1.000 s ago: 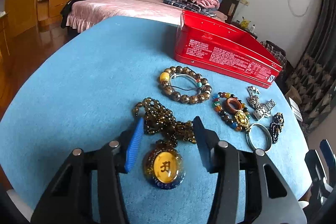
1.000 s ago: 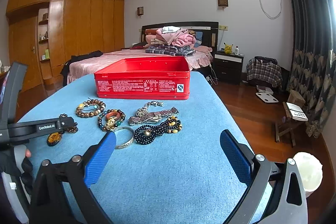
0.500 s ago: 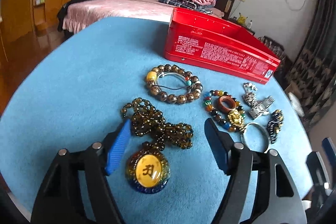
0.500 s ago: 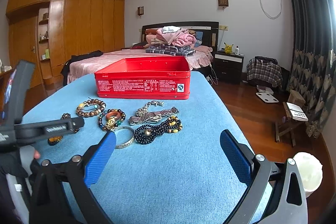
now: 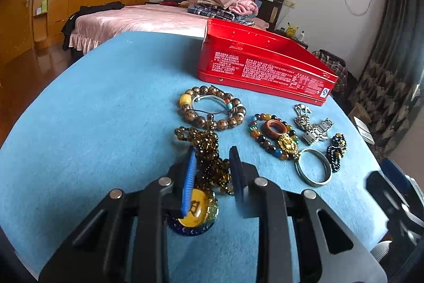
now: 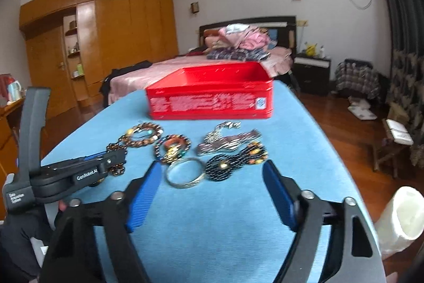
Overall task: Organize jewelry
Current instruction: 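Close the left gripper on the bead necklace and lift it, then grasp the silver bangle with the right gripper while the left gripper holds the necklace, then carry necklace and bangle into the red tin and open both grippers, then withdraw both grippers from the tin back over the remaining jewelry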
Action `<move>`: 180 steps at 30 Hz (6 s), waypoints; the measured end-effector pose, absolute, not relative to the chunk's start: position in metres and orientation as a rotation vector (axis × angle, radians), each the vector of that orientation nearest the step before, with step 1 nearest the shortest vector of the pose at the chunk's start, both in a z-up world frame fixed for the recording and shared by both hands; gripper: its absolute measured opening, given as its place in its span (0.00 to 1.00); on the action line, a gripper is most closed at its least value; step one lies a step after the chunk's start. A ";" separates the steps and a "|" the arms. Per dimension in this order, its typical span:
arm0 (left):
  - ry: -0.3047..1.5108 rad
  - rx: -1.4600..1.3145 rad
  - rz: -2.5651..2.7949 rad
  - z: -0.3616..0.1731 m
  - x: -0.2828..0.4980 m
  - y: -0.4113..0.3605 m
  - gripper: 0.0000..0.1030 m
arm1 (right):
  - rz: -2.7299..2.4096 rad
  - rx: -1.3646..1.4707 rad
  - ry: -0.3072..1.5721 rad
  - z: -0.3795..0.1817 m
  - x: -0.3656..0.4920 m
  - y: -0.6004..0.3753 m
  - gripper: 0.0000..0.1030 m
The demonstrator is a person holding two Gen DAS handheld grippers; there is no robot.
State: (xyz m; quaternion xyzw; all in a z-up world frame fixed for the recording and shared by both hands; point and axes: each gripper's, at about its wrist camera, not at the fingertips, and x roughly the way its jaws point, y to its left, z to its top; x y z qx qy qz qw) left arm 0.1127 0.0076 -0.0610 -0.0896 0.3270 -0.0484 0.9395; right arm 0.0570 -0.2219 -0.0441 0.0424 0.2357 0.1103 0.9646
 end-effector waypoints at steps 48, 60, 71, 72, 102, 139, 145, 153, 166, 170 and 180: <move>0.671 -0.204 -0.118 -0.068 0.111 0.022 0.16 | 0.198 0.097 0.657 -0.067 0.098 -0.180 0.54; 0.667 -0.184 -0.127 -0.074 0.111 0.019 0.21 | 0.149 0.016 0.659 -0.070 0.104 -0.167 0.47; 0.613 -0.191 -0.125 -0.067 0.104 0.016 0.18 | 0.184 0.063 0.633 -0.061 0.093 -0.181 0.47; 0.606 -0.191 -0.126 -0.064 0.104 0.015 0.18 | 0.181 0.070 0.622 -0.058 0.093 -0.185 0.47; 0.409 -0.198 -0.221 0.061 0.244 -0.028 0.17 | 0.167 0.095 0.486 0.039 0.239 -0.227 0.47; 0.559 -0.145 -0.157 0.021 0.222 0.003 0.73 | 0.100 0.156 0.536 0.013 0.208 -0.251 0.77; 0.597 -0.125 -0.148 0.000 0.183 0.001 0.73 | 0.079 0.162 0.591 -0.010 0.166 -0.250 0.77; 0.642 -0.087 -0.135 -0.027 0.145 -0.003 0.73 | 0.040 0.169 0.680 -0.035 0.139 -0.248 0.77; 0.678 -0.085 -0.113 -0.045 0.133 -0.001 0.72 | -0.005 0.158 0.763 -0.056 0.141 -0.231 0.77; 0.682 -0.091 -0.111 -0.047 0.134 0.001 0.72 | -0.007 0.155 0.778 -0.059 0.147 -0.226 0.77; 0.693 -0.098 -0.114 -0.049 0.138 0.001 0.72 | -0.013 0.064 0.817 -0.063 0.156 -0.215 0.68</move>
